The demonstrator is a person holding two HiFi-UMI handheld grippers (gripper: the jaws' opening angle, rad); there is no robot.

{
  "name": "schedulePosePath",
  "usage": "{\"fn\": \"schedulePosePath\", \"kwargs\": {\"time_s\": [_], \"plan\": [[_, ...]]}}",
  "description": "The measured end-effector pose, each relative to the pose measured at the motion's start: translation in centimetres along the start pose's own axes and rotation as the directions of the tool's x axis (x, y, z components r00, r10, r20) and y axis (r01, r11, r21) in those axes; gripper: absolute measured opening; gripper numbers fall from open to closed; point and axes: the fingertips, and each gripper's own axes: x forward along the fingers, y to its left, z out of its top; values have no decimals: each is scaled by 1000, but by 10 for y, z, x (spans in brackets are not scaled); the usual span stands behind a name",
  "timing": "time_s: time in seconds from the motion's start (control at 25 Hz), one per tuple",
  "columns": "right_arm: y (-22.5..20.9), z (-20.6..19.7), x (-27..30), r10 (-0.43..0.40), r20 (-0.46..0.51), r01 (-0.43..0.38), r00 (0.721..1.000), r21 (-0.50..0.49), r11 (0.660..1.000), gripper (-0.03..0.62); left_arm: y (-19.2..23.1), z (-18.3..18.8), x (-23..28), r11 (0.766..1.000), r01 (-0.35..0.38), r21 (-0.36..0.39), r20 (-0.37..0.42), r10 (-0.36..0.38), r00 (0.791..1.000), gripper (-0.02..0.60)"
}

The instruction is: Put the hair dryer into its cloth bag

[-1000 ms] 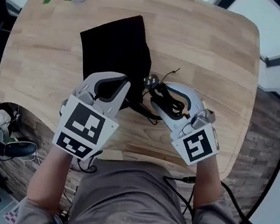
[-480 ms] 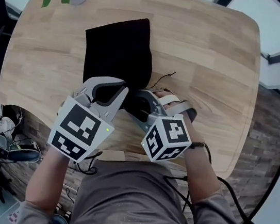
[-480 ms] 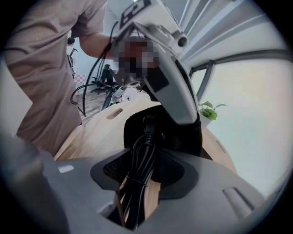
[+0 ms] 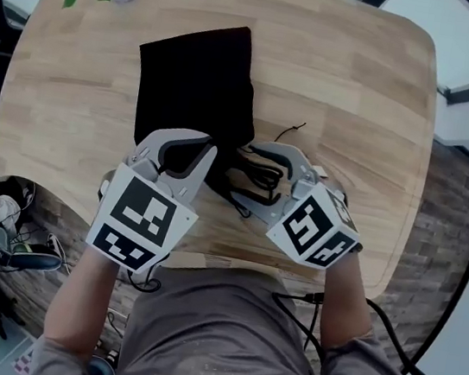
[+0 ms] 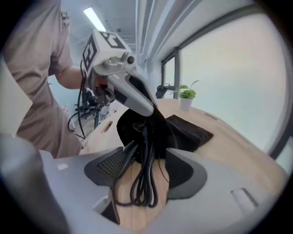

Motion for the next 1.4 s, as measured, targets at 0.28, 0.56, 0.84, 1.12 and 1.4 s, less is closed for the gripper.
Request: {"fn": "schedulePosePath", "kwargs": {"time_s": [0.28, 0.56, 0.84, 1.12, 1.4], "plan": [[-10, -81, -3, 70, -41, -58, 997, 239, 969, 280, 3, 1, 2, 1000, 9, -30, 7, -9, 1000, 14], [13, -55, -9, 66, 16, -67, 998, 134, 989, 116, -2, -7, 14, 999, 19, -31, -30, -20, 999, 12], [15, -20, -9, -45, 66, 25, 997, 281, 959, 83, -18, -20, 11, 996, 53, 65, -83, -47, 995, 12], [14, -19, 17, -129, 27, 116, 991, 293, 949, 83, -22, -40, 9, 992, 82, 99, -97, -73, 993, 14], [22, 4, 21, -154, 88, 127, 984, 261, 957, 83, -4, -42, -6, 994, 40, 103, -69, -33, 997, 12]]}}
